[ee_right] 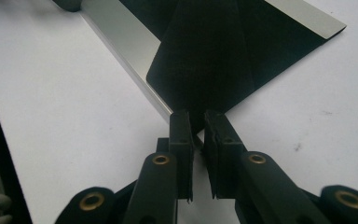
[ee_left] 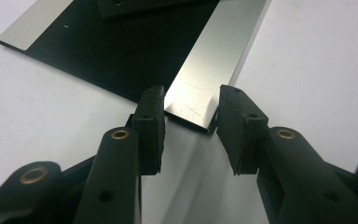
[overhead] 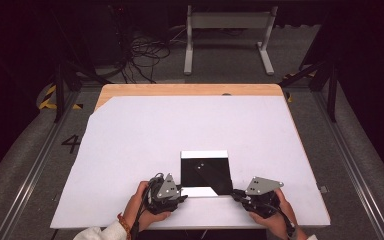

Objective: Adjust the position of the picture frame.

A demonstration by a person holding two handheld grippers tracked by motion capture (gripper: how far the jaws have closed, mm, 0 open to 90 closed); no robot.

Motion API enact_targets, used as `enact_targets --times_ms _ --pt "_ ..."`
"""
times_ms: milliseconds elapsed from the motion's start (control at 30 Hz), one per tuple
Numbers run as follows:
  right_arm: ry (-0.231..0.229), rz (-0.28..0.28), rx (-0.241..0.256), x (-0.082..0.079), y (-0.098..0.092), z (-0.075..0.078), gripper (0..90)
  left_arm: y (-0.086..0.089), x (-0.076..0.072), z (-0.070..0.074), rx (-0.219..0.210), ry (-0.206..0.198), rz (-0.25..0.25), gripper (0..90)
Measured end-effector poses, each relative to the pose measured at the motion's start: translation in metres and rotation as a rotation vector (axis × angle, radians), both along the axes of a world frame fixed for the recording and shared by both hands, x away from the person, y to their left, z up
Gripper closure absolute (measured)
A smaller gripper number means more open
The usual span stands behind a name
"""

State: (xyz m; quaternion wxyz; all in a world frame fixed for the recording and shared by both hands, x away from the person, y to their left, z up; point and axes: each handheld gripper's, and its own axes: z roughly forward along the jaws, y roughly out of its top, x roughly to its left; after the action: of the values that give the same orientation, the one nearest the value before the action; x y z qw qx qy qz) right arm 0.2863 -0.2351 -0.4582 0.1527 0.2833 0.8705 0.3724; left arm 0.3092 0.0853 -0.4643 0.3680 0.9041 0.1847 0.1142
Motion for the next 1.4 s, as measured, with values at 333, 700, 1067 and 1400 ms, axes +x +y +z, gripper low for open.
enact_targets --times_ms 333,700,1067,1400 --pt "-0.01 -0.03 0.01 0.006 0.004 -0.001 81.6 0.0 0.011 0.001 0.007 -0.012 0.025 59.4" --pt "-0.022 -0.044 0.012 0.013 0.006 -0.002 81.6 0.001 0.021 0.0 0.001 -0.008 0.05 58.0" --pt "-0.029 -0.047 0.007 0.012 0.006 -0.002 81.2 0.002 0.021 0.001 0.012 -0.024 0.049 56.6" --pt "-0.028 -0.047 0.007 0.014 0.006 -0.001 80.6 0.014 0.019 0.004 -0.018 -0.018 0.04 53.8"
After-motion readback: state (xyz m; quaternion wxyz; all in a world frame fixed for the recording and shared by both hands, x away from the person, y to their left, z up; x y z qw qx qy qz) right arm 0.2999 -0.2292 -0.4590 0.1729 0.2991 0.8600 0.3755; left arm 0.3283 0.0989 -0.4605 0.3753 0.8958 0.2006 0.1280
